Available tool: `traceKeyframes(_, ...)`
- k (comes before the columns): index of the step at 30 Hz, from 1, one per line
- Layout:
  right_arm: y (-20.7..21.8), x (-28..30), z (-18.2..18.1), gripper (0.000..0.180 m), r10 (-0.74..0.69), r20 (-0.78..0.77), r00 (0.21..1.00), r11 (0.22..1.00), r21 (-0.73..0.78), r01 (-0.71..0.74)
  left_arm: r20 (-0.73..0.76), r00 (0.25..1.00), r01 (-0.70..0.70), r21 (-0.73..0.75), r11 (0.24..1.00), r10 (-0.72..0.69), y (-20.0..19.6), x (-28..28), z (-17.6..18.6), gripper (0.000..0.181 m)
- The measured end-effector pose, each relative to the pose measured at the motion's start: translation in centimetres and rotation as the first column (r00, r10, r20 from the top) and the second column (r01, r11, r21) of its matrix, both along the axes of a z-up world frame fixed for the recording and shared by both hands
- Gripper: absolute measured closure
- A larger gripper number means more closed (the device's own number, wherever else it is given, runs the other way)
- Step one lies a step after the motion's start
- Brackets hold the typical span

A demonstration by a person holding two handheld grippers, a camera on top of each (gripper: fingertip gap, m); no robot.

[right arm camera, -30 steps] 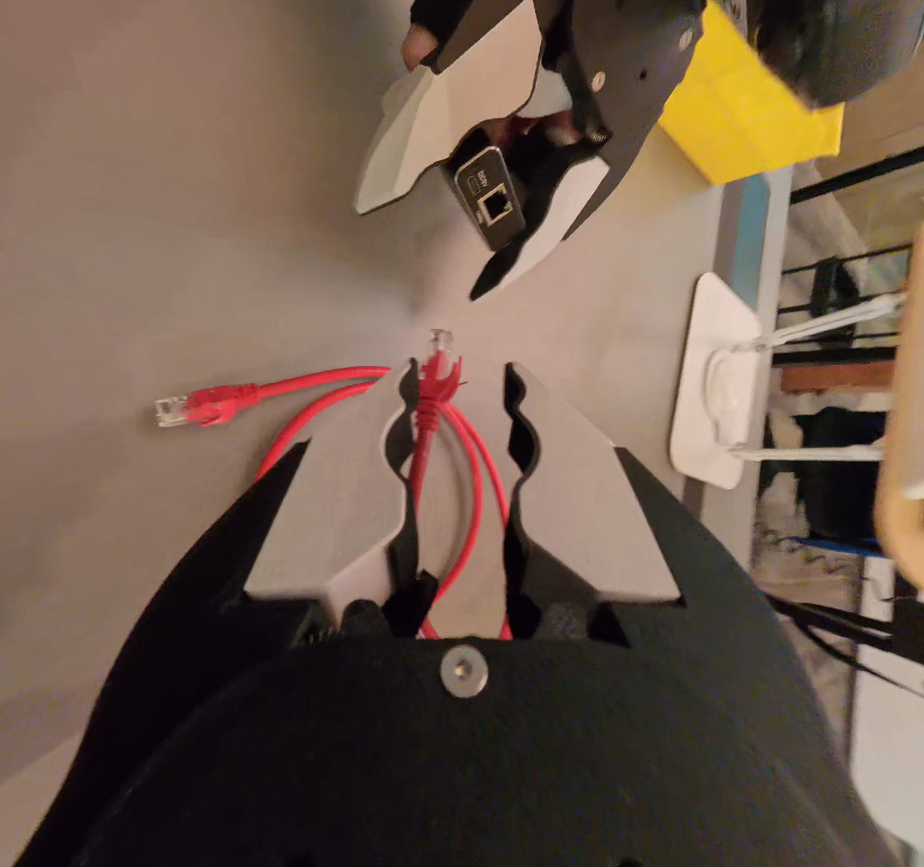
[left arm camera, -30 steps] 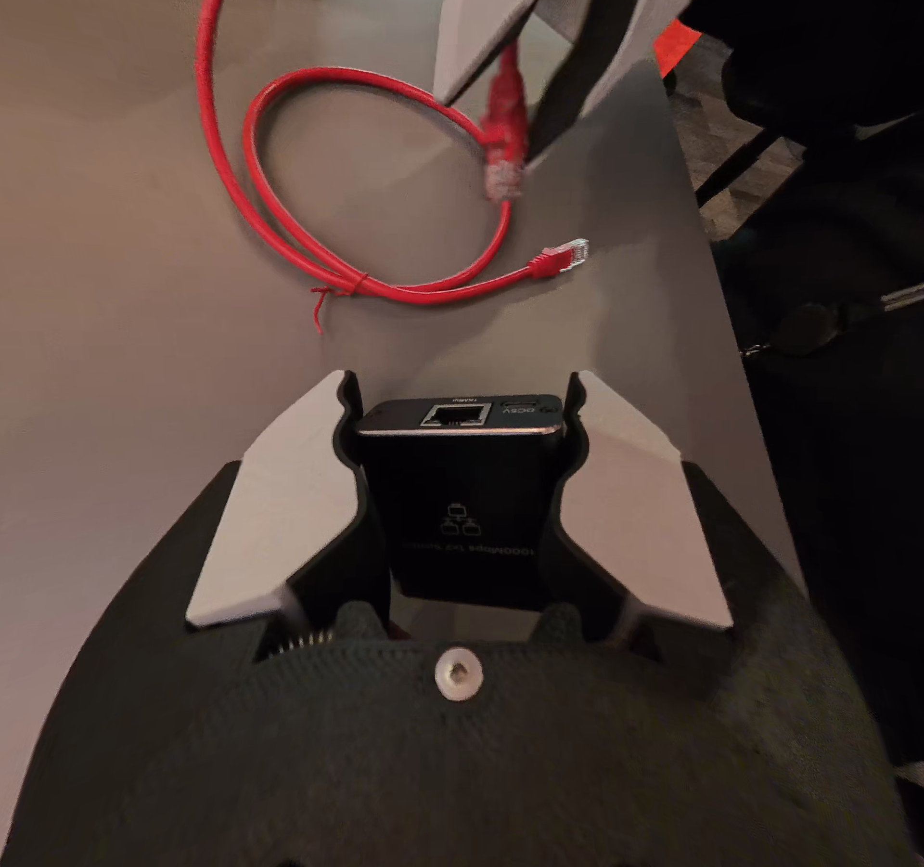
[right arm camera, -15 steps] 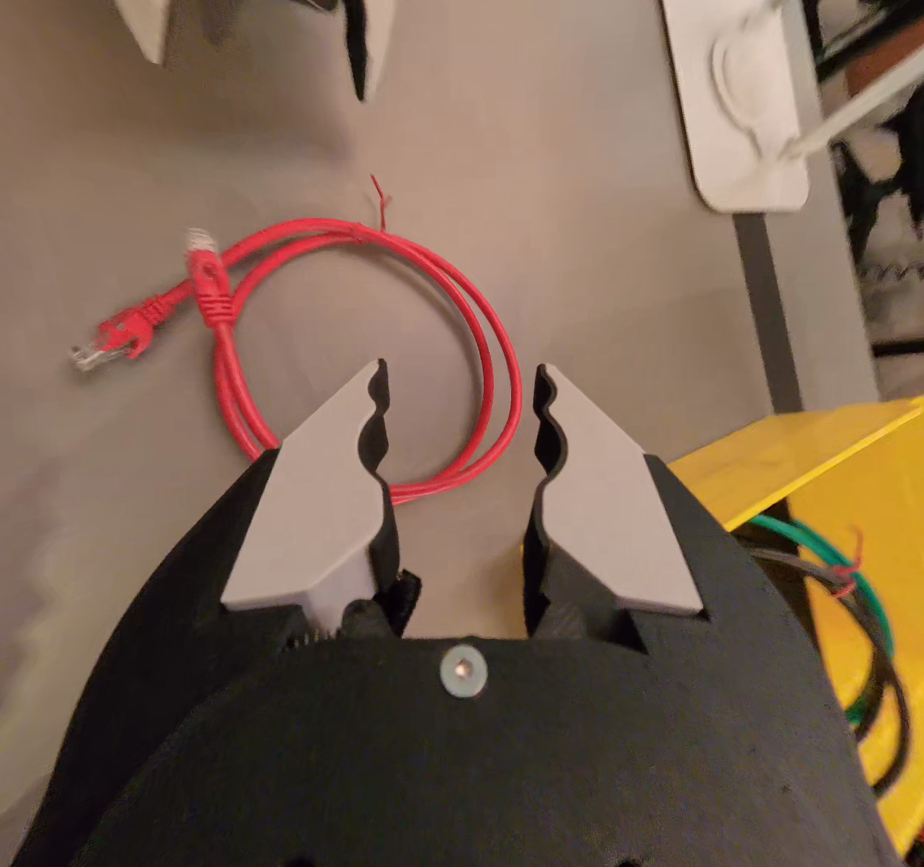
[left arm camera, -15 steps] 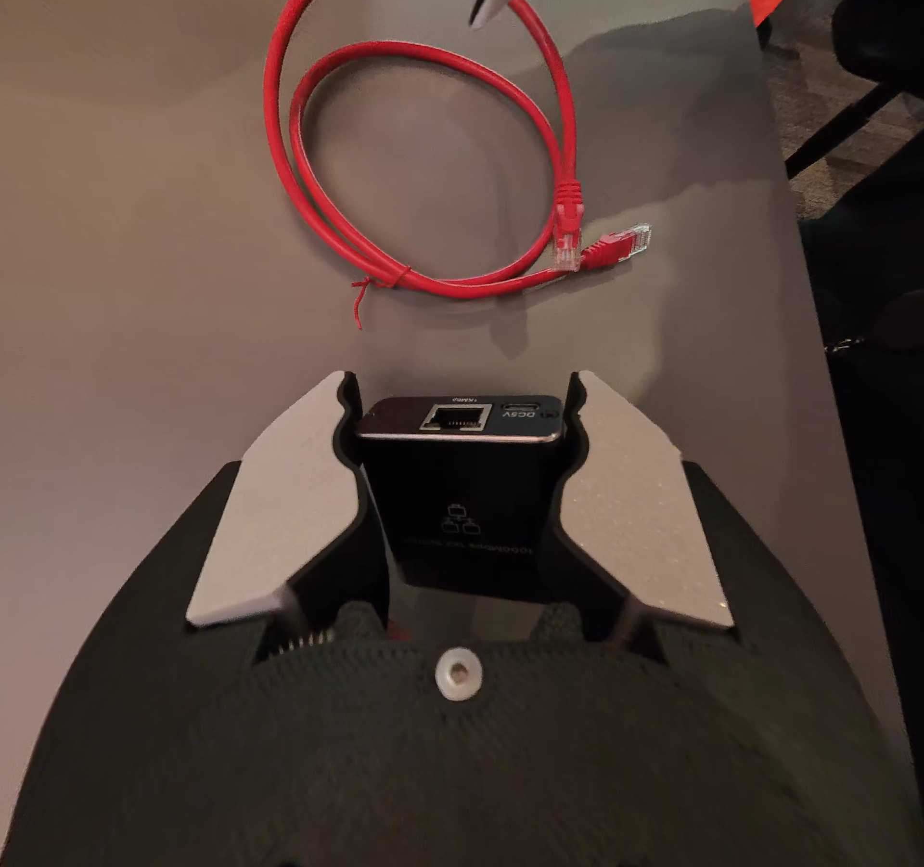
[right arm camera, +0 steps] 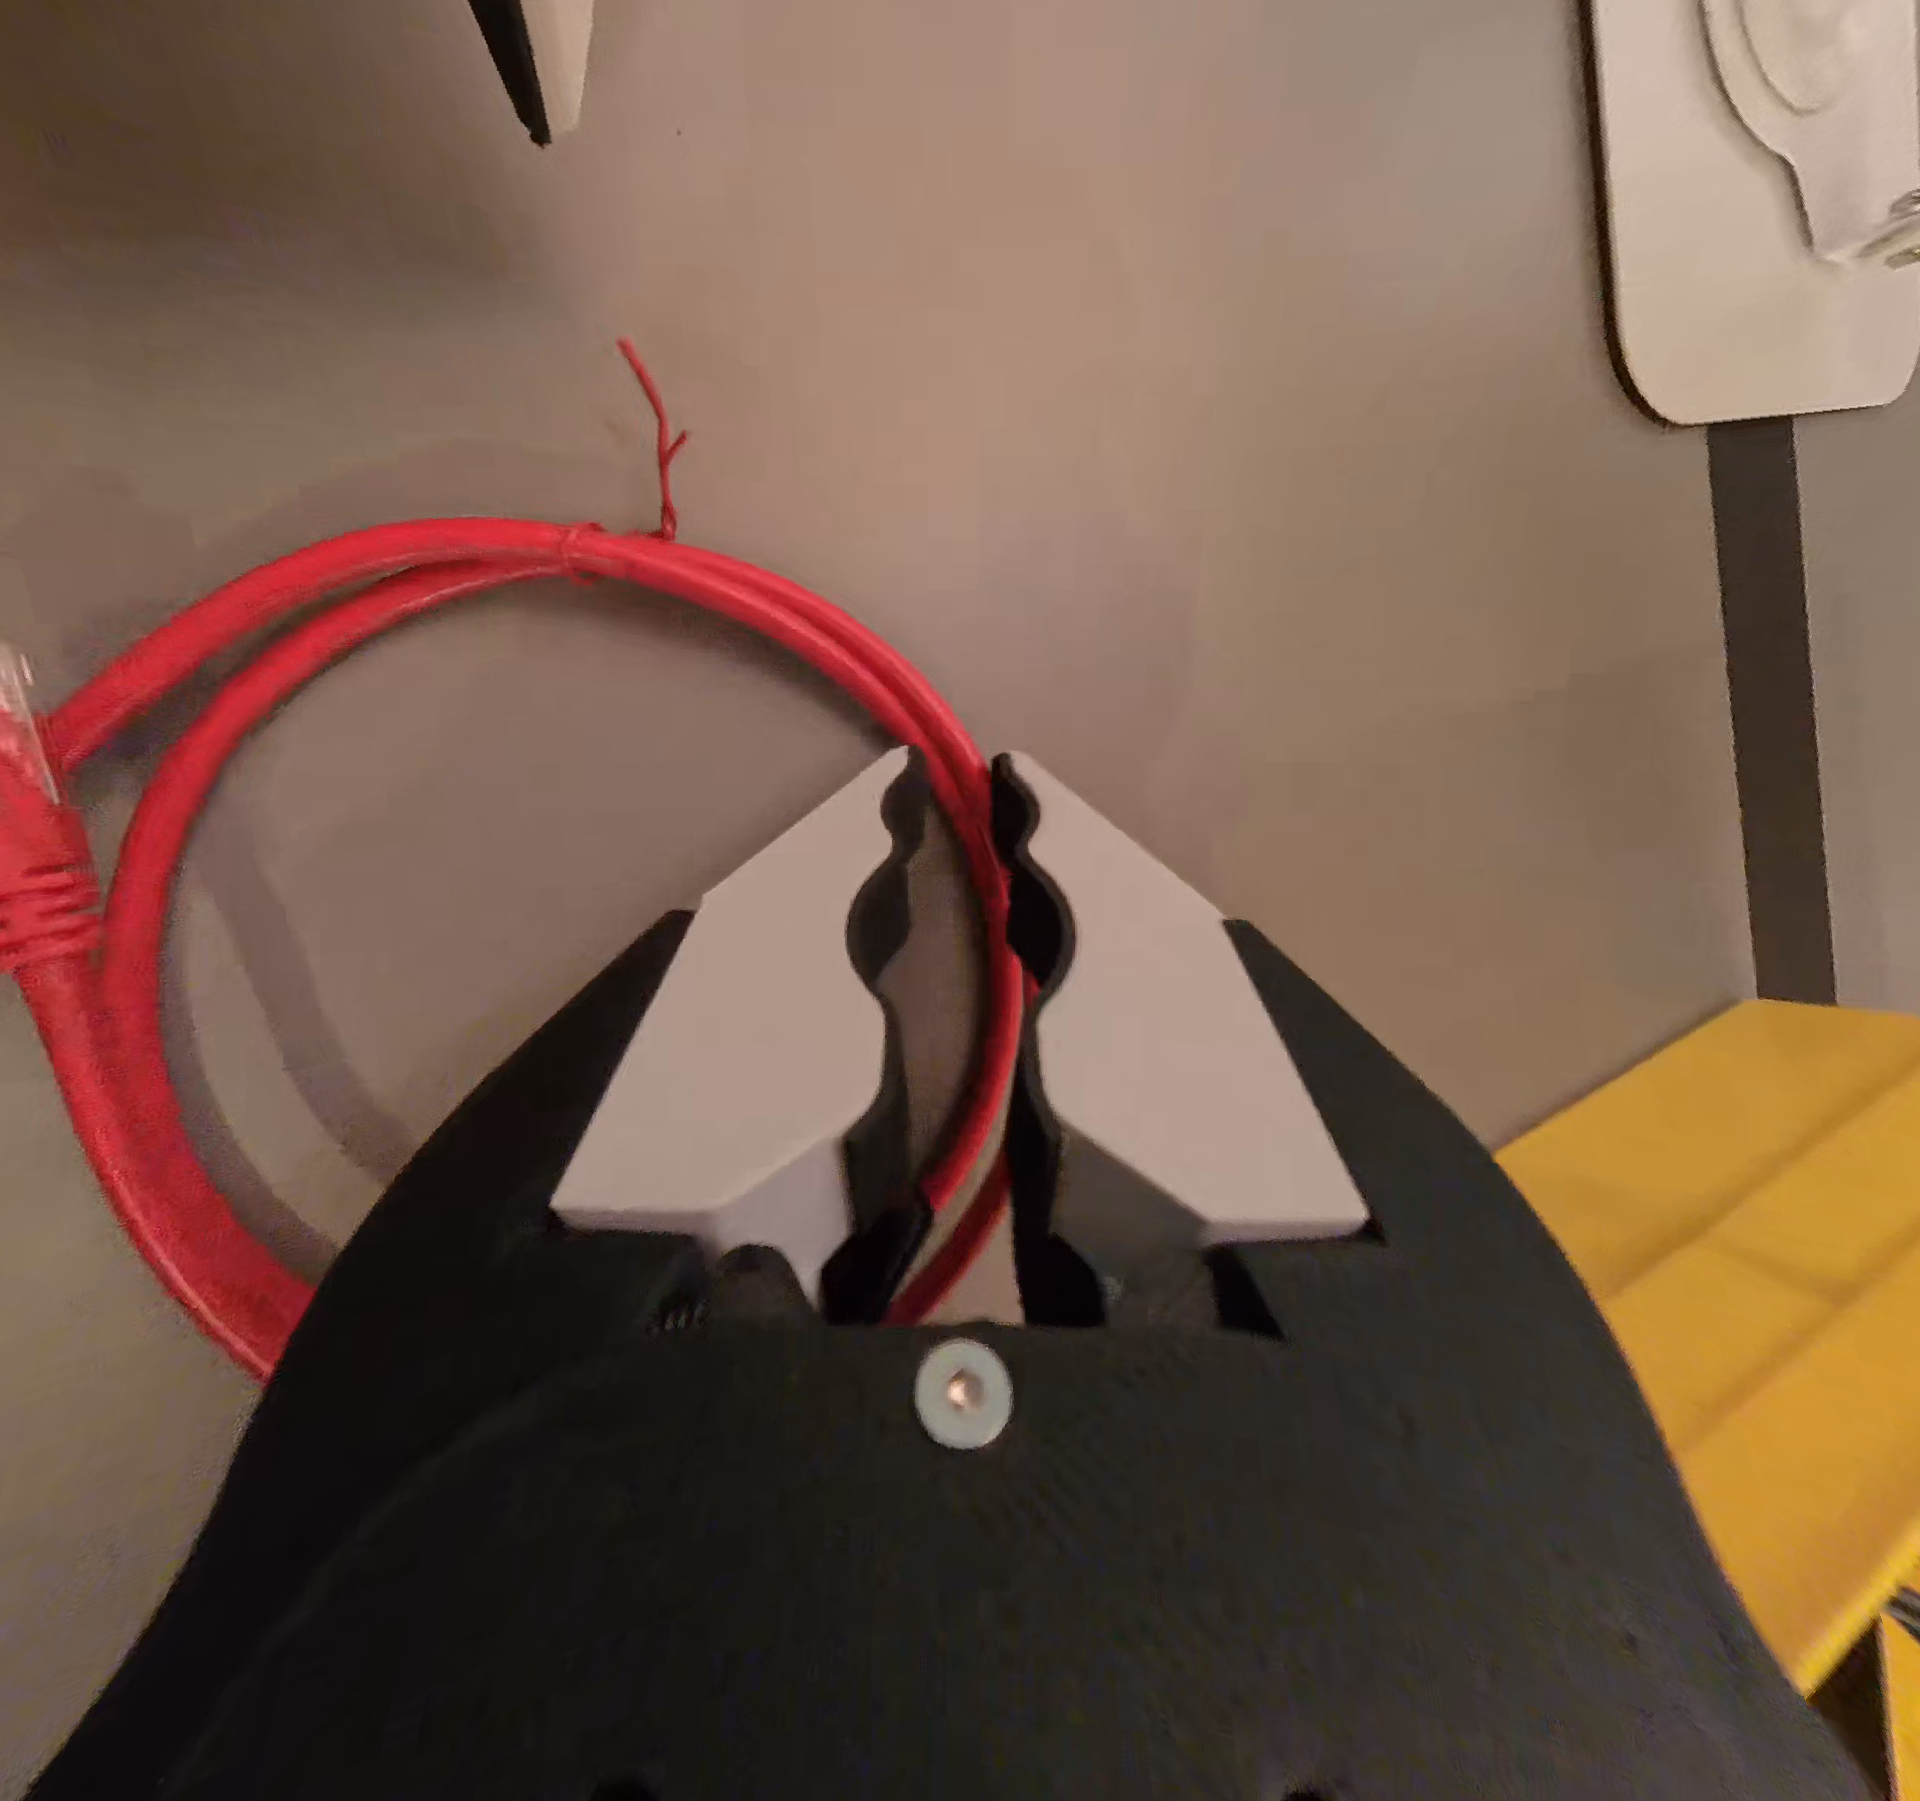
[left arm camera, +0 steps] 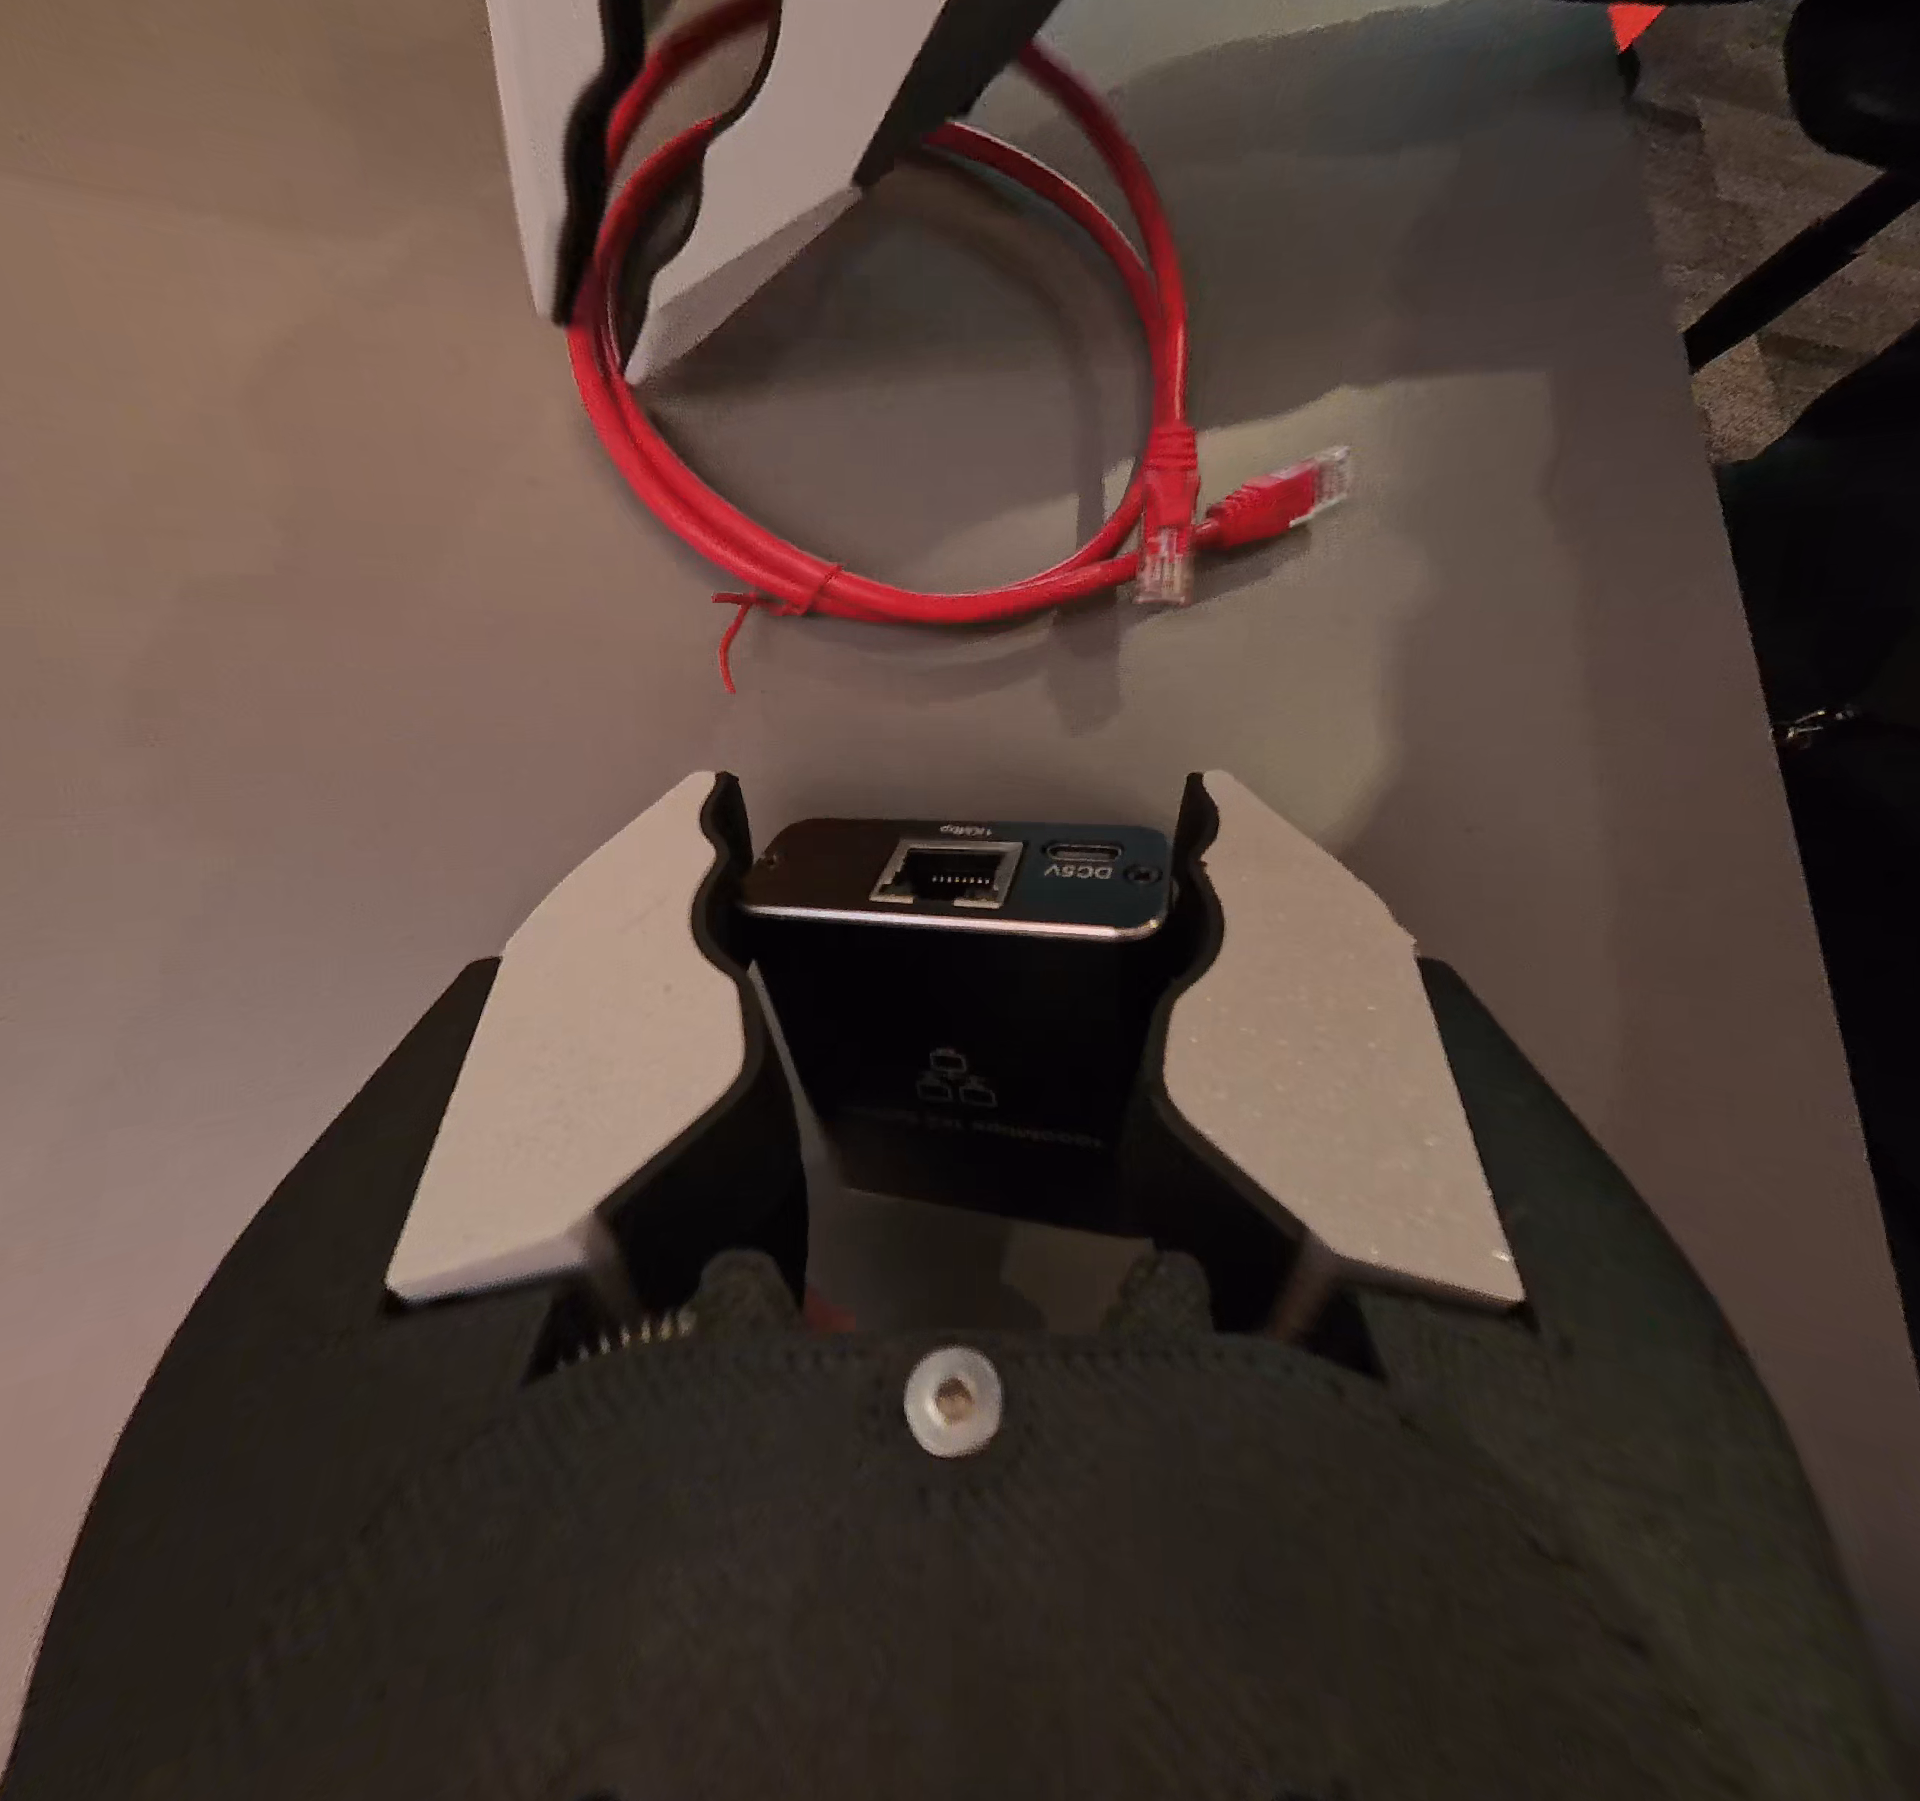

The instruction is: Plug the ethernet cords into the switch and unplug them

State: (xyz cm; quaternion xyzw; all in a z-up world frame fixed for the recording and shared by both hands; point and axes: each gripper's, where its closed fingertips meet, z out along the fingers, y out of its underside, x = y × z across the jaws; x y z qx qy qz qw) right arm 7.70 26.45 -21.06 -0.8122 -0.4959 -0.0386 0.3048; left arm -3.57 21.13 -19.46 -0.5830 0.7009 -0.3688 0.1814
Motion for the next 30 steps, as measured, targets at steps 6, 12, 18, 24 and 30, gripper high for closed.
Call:
traceKeyframes(6,-0.2,-1.7,2.0,0.180,0.017,-0.099,0.995,0.998,0.054,-0.011,0.018,1.000,-0.011,-0.010,1.000,0.011,0.4,0.0,-0.1,0.103)
traceKeyframes(12,-1.0,-1.0,3.4,0.151,0.063,-0.054,0.997,0.997,0.054,-0.060,0.016,1.000,-0.016,-0.015,1.000,0.017,0.4,0.2,-0.2,0.103)
traceKeyframes(18,-1.5,-3.3,1.2,0.135,0.204,0.006,0.979,0.977,-0.058,-0.204,0.009,1.000,-0.015,0.000,1.000,0.015,0.2,0.2,-0.1,0.103)
traceKeyframes(24,-0.6,-4.7,-0.5,0.150,0.225,-0.016,0.974,0.963,-0.148,-0.224,0.007,1.000,-0.020,-0.002,1.000,0.020,0.4,0.1,-0.3,0.103)
traceKeyframes(30,-0.1,-5.8,-0.9,0.167,0.205,-0.104,0.973,0.955,-0.196,-0.222,0.001,1.000,-0.022,-0.009,1.000,0.022,0.8,-0.2,-0.6,0.103)
